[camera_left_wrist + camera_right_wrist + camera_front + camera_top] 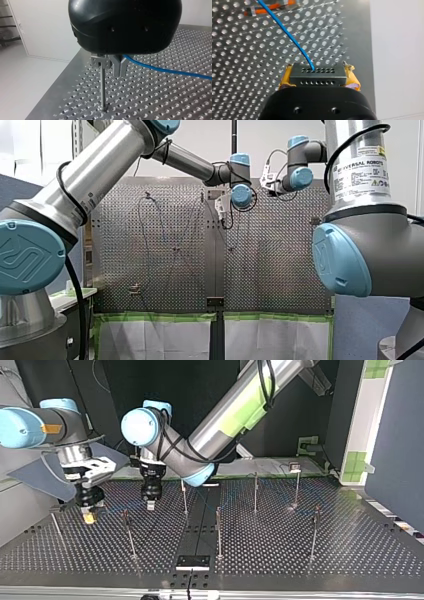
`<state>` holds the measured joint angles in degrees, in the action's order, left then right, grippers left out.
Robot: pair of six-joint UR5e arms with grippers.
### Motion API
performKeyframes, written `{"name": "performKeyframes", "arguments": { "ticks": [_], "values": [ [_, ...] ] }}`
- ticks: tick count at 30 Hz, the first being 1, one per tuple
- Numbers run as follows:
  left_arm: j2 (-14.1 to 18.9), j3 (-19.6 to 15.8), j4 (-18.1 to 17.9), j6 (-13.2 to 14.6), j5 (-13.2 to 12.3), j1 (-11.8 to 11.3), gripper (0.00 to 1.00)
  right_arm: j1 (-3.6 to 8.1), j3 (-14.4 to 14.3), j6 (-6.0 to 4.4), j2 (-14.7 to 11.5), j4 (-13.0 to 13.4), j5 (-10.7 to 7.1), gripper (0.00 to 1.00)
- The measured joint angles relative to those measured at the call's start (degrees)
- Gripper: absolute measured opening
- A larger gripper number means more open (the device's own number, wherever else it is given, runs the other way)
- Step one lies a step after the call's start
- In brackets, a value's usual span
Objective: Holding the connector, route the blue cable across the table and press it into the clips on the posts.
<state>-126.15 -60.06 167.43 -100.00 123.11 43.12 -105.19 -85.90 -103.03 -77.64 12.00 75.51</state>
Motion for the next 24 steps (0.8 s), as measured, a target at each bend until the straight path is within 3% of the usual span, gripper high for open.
{"name": "performKeyframes", "arguments": {
  "ticks": [9, 24],
  "values": [
    [-0.10, 0.29, -1.35, 0.06, -1.66, -0.64, 0.00, 0.25, 0.65, -0.05, 0.02, -0.29, 0.00, 0.00],
    [-0.69, 1.02, -2.14, -0.07, -6.36, -1.81, 0.00, 2.15, 0.60, -0.14, 0.75, -0.23, -0.04, 0.00]
  ]
}}
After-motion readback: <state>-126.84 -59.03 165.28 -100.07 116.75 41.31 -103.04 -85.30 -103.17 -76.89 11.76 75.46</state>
